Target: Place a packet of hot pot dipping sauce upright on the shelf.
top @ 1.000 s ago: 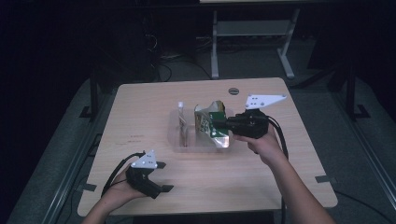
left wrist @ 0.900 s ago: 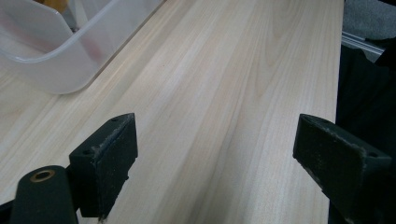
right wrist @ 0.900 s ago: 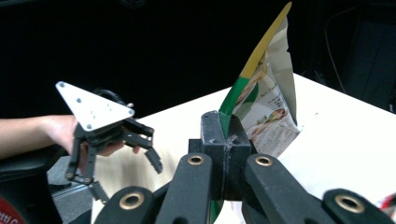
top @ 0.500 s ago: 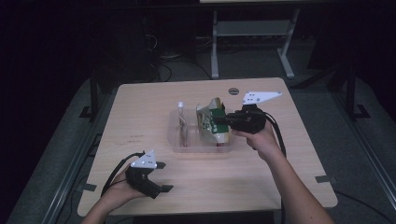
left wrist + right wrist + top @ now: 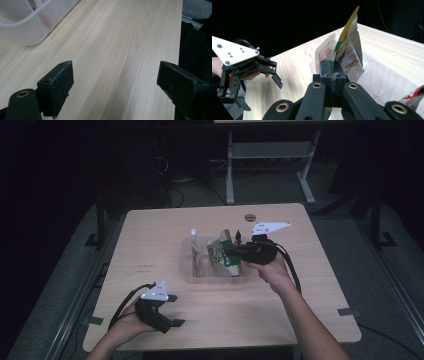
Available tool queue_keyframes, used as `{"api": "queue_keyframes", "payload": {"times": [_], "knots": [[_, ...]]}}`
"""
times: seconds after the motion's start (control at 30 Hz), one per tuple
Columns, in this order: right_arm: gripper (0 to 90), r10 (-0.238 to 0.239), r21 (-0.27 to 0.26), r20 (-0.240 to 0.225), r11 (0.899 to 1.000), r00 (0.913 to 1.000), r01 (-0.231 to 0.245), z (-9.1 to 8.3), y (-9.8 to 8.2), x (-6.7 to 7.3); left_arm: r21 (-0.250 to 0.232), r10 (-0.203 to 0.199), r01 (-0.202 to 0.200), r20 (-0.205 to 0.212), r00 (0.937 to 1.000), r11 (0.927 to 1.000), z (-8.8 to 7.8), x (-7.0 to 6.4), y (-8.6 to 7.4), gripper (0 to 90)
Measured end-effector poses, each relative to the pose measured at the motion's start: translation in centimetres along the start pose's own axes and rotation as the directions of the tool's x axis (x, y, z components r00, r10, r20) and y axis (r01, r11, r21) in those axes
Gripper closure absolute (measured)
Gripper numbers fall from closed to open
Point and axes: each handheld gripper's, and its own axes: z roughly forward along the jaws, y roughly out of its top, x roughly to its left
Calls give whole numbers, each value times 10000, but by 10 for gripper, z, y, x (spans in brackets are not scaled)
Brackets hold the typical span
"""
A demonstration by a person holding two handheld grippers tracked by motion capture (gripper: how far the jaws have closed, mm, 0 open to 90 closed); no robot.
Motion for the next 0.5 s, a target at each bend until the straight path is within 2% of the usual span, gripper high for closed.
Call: {"api": "queue_keyframes", "payload": {"times": [0.27, 0.5], "knots": [[900, 104, 93, 37, 9999, 9999, -104, 10, -2, -3, 32, -18, 18, 29, 10000, 10000, 0, 0, -1, 134], [893, 201, 240, 246, 9995, 9995, -207, 15, -3, -6, 169, -11, 9, 64, 10000, 9999, 2, -1, -1, 134]]}}
